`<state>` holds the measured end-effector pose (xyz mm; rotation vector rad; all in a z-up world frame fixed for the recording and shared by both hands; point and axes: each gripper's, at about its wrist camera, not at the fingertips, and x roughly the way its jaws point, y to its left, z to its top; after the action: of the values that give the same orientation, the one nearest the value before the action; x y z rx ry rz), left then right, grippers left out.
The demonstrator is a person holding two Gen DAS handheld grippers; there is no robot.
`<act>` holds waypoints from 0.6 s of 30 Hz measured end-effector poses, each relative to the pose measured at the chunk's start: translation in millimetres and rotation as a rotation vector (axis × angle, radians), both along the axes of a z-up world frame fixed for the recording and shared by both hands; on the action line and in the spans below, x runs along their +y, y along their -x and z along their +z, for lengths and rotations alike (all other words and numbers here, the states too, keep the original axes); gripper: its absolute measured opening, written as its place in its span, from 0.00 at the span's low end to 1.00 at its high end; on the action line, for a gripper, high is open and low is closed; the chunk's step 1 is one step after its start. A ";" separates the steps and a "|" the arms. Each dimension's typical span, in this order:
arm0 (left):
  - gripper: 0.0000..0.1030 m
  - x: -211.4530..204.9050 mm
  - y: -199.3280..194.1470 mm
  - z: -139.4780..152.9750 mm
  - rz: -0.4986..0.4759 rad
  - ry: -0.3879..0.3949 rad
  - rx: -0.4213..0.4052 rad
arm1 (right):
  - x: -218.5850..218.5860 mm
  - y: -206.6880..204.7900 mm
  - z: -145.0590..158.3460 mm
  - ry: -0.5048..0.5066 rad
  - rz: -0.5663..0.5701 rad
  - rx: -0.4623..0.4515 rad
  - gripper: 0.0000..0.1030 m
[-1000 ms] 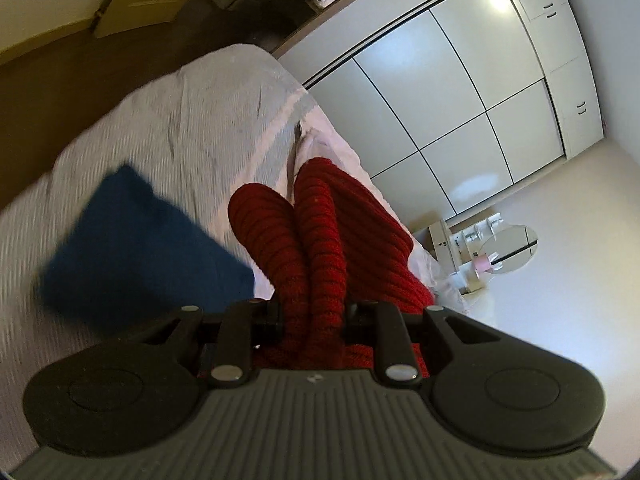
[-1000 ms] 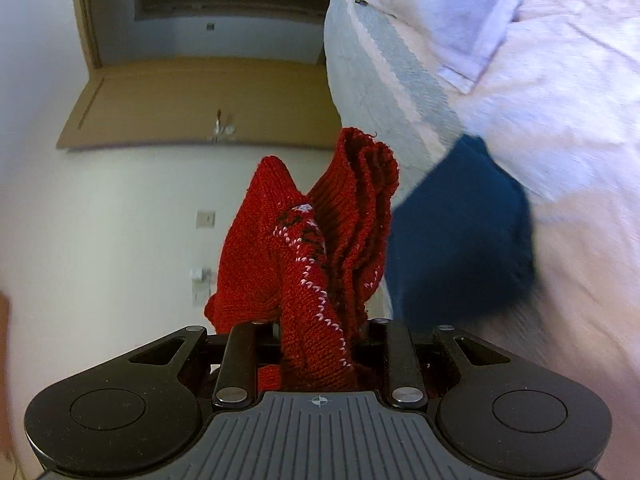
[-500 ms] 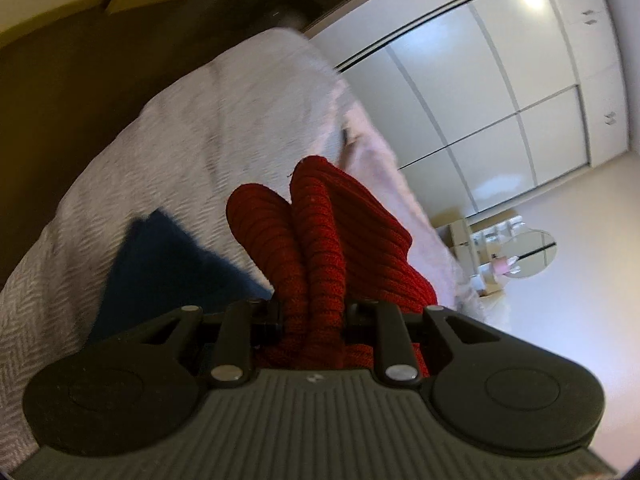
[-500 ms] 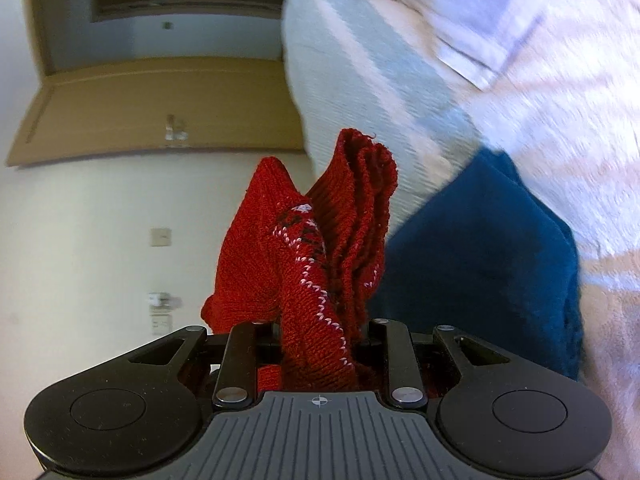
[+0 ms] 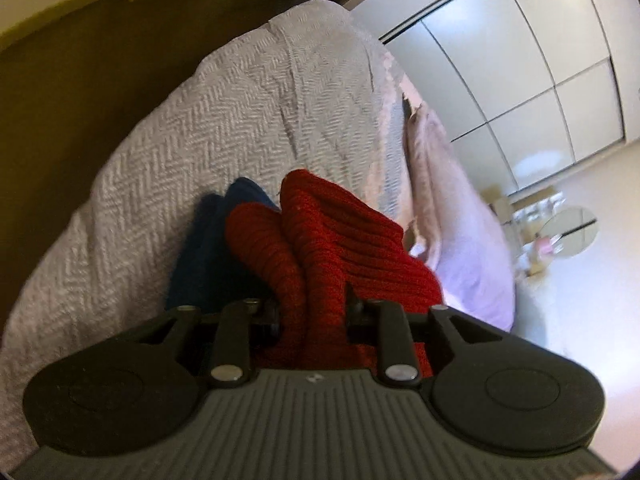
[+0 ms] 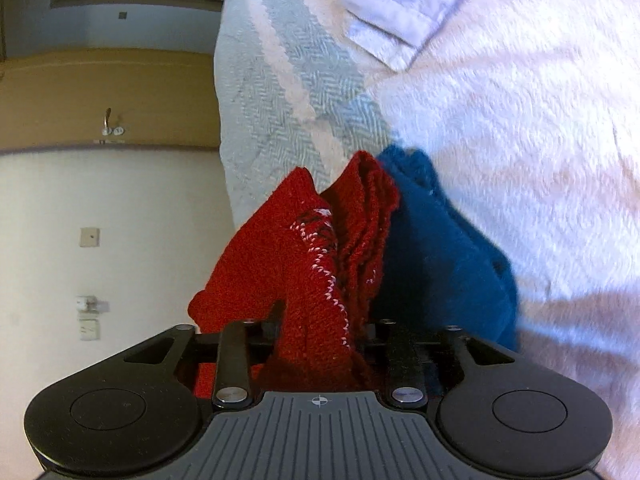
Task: Fold clothes
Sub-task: 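Lower the red sweater onto the folded blue garment with both grippers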
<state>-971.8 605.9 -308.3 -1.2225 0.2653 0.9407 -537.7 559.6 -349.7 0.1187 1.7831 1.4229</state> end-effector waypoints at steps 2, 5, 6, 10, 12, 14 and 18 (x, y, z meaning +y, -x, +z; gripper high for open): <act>0.25 -2.3 -0.5 4.5 0.000 -0.007 0.026 | -1.3 3.3 13.8 -0.025 0.015 -0.079 0.45; 0.27 -8.1 -1.0 16.4 0.003 -0.020 0.092 | -2.5 11.5 39.6 -0.067 0.061 -0.249 0.45; 0.27 -10.6 -0.4 20.6 0.008 -0.024 0.111 | -3.9 14.8 47.8 -0.078 0.070 -0.310 0.46; 0.26 -26.8 1.0 42.0 0.058 -0.058 0.206 | -16.2 28.8 78.8 -0.138 0.095 -0.564 0.46; 0.24 -40.2 -1.5 58.3 0.097 -0.086 0.288 | -25.4 38.6 93.3 -0.171 0.096 -0.699 0.46; 0.24 -58.8 -12.0 79.2 0.101 -0.150 0.374 | -37.3 50.3 107.6 -0.216 0.099 -0.824 0.46; 0.24 -97.0 -54.9 104.4 -0.028 -0.279 0.404 | -76.0 81.6 124.6 -0.387 0.125 -0.867 0.46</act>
<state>-916.9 508.9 -203.9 -0.7661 0.4527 1.1551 -619.3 483.6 -225.1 -0.3674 0.8135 1.5612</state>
